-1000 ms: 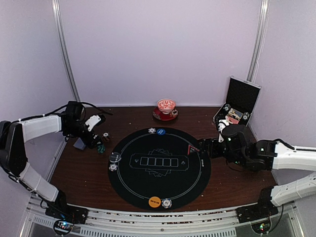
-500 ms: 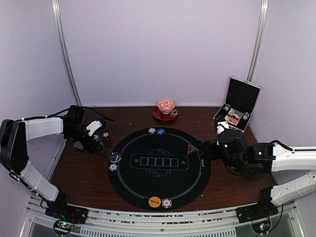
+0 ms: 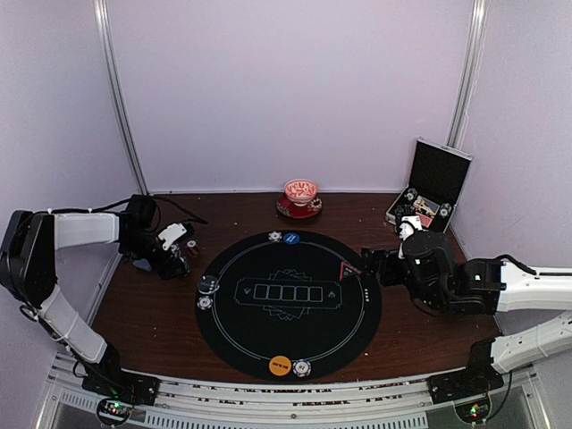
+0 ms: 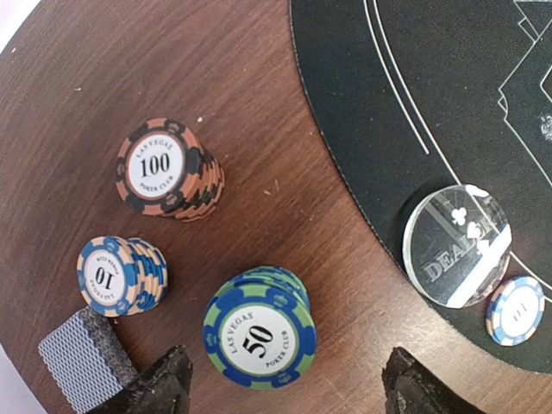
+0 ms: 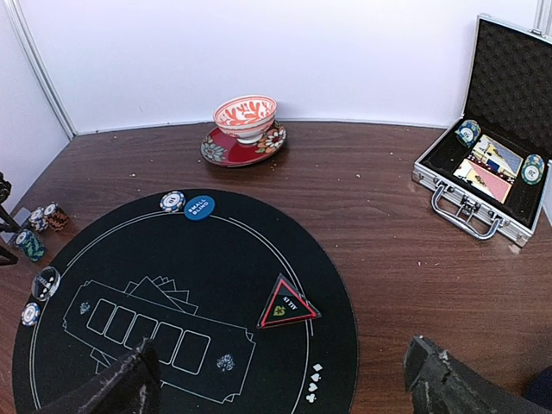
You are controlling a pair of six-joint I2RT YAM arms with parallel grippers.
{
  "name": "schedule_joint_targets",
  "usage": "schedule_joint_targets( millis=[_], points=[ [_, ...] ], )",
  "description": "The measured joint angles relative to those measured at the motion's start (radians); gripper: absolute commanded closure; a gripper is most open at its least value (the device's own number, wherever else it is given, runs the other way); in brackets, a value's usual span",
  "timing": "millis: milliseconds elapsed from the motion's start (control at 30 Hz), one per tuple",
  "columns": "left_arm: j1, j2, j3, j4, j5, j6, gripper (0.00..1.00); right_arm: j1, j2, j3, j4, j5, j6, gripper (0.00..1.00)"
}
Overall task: Distribute texas hold em gaming equipment
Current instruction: Pick up the poker chip from the pile of poker chips.
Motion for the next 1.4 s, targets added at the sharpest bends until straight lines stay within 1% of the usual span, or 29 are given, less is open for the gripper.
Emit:
schedule_joint_targets(
  millis=[100,467,733,1167,1267,1400],
  points=[
    [0.004,0.015,0.002,0.001,0.006,0.0,0.27,0.0,0.004,0.0,0.001,0.0,0.0,0.0],
    [0.007,0.049,0.019,0.019,0.017,-0.002,0.37,0.0,0.008,0.0,0.004,0.001,-0.001,0.0],
    [0.007,0.053,0.021,0.027,0.019,-0.003,0.42,0.0,0.01,0.0,0.005,0.001,-0.001,0.0],
    [0.007,0.063,0.023,0.035,0.018,-0.006,0.47,0.0,0.01,0.0,0.016,0.001,-0.001,0.0],
    [0.007,0.064,0.023,0.042,0.018,-0.007,0.5,0.0,0.01,0.0,0.02,0.001,-0.001,0.0],
    [0.007,0.074,0.023,0.046,0.017,-0.009,0.53,0.0,0.01,0.0,0.023,0.001,-0.001,0.0]
  ],
)
